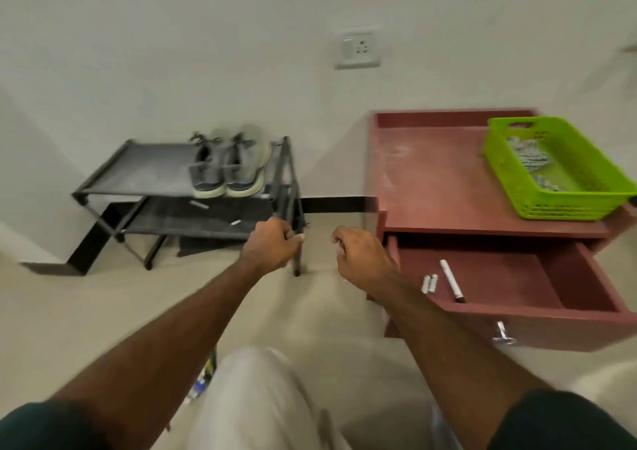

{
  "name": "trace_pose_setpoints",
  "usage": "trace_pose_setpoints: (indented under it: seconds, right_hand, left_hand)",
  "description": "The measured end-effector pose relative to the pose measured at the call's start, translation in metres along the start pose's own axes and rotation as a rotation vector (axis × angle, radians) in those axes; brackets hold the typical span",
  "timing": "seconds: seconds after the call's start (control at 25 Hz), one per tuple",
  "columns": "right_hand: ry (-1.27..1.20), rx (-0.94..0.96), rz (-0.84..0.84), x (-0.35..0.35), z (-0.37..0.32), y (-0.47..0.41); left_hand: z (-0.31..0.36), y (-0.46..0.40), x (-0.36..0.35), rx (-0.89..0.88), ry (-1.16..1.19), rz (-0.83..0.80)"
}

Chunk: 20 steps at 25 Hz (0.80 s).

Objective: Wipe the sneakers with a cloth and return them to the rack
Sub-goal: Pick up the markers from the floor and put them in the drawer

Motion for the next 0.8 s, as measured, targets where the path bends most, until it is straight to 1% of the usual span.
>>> trace_pose_setpoints:
  seconds: [0.08,0.2,0.32,0.4,0.48,0.6,0.72,0.8]
  right_hand:
    - [-0.020,0.081,-0.082,-0.046,-0.062,-0.005]
    - [-0.046,0.047,-0.267,-0.130,-0.141,-0.007]
    - [-0.045,0.022,-0.459,-0.234,-0.221,0.010]
    - [-0.089,-0.027,-0.534,-0.296,-0.255,0.033]
    - [-0.113,-0.064,-0.558,-0.349,-0.259,0.059]
    - [-0.029,-0.099,-0.597,-0.415,-0.224,0.093]
    - [0.071,-0.063,-0.695,-0.478,-0.201,0.122]
    - [0.129,-0.017,-0.720,-0.507,-0.193,0.132]
  left_hand:
    - [-0.071,-0.003,0.042,0.076,-0.038,0.040]
    - [-0.183,0.008,0.085,0.247,-0.058,0.085]
    - [-0.294,0.034,0.102,0.416,-0.083,0.076]
    - [-0.360,0.053,0.098,0.525,-0.090,0.061]
    - [-0.414,0.071,0.083,0.625,-0.076,0.065]
    - [-0.475,0.097,0.046,0.753,-0.032,0.086]
    - [-0.530,0.135,-0.009,0.947,0.033,0.115]
    - [-0.557,0.160,-0.045,1.070,0.085,0.189]
Point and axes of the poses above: each hand's wrist, its own y-axis away from the middle knuckle, its own x-axis out of the back of the hand, z = x × y, the point moved 9 cm from there along -y, towards the middle knuckle, and after that the axes turned 14 degrees about z, right-handed, at the moved point
